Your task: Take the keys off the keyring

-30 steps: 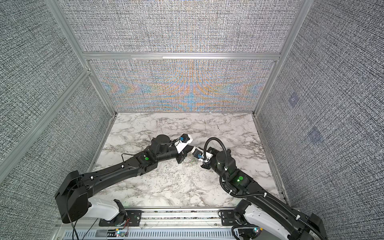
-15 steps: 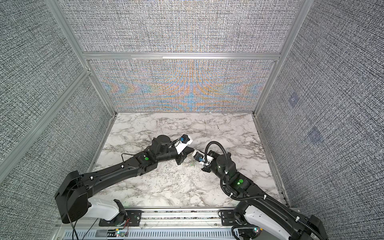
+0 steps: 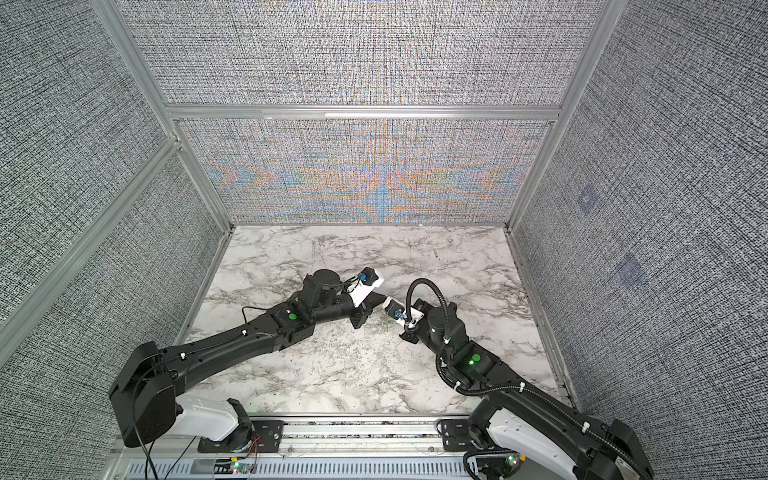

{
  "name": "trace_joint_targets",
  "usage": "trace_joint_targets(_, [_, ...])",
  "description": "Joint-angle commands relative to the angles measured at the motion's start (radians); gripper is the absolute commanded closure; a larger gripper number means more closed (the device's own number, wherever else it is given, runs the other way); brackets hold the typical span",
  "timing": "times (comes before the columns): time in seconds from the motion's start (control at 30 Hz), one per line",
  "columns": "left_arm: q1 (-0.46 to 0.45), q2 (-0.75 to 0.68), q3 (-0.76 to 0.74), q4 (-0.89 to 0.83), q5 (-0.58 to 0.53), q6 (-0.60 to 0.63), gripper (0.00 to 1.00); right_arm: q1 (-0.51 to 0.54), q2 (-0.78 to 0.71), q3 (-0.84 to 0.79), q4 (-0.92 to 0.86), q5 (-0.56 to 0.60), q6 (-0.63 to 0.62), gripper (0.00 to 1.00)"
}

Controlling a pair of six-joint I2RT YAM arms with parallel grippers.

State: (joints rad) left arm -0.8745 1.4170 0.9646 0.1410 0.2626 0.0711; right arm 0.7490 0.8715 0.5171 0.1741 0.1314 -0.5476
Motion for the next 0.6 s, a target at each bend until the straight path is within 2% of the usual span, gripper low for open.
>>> trace_joint_targets(0.0, [0.012, -0.01, 0.013, 0.054, -0.093, -0.012, 1.0, 0.0, 0.004, 0.006, -0.03, 0.01, 0.027, 1.0])
trace_joint_targets(0.57, [0.012, 0.017, 0.043, 0.03, -0.141, -0.022, 1.0, 0.002, 0.032, 0.067, -0.054, 0.005, 0.051, 1.0])
